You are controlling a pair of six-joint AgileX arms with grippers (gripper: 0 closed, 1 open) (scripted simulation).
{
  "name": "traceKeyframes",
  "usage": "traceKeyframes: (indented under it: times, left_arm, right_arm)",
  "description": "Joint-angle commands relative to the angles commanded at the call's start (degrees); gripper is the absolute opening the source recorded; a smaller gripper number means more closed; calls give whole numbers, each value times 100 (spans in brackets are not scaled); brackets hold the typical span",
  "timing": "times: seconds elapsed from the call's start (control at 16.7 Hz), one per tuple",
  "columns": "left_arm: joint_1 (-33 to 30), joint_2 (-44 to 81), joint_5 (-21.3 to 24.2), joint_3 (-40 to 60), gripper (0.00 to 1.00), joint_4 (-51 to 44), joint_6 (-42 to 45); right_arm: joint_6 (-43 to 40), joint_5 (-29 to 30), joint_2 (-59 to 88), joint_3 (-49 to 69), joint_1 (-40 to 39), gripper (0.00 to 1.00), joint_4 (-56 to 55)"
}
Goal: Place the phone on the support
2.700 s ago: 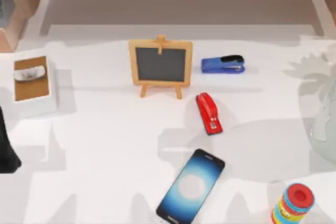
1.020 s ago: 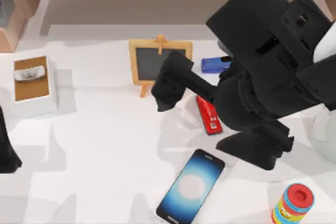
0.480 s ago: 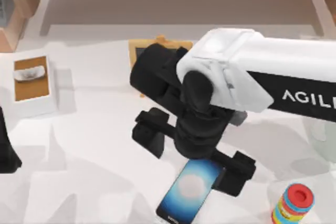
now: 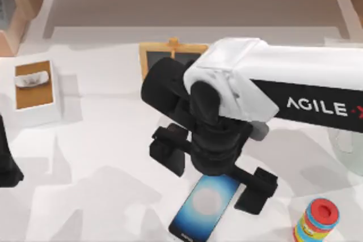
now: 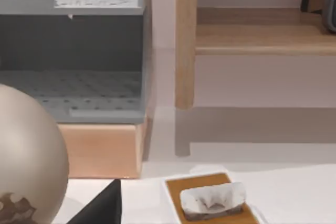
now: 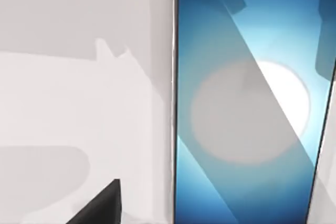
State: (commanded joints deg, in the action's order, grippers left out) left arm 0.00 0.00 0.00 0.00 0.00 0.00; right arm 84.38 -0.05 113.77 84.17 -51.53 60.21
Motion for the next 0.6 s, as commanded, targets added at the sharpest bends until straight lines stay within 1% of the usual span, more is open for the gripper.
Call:
traceKeyframes:
  times: [0.18, 0.48, 0.6]
  left_arm:
    - [0, 0, 0, 0, 100, 0, 0]
    - [0, 0, 0, 0, 100, 0, 0]
    - [0, 0, 0, 0, 100, 0, 0]
  right_arm:
    - [8, 9, 107, -158, 22, 100, -230]
    - [15, 12, 588, -751, 23, 100, -1381]
    - [24, 13, 712, -882, 17, 100, -1589]
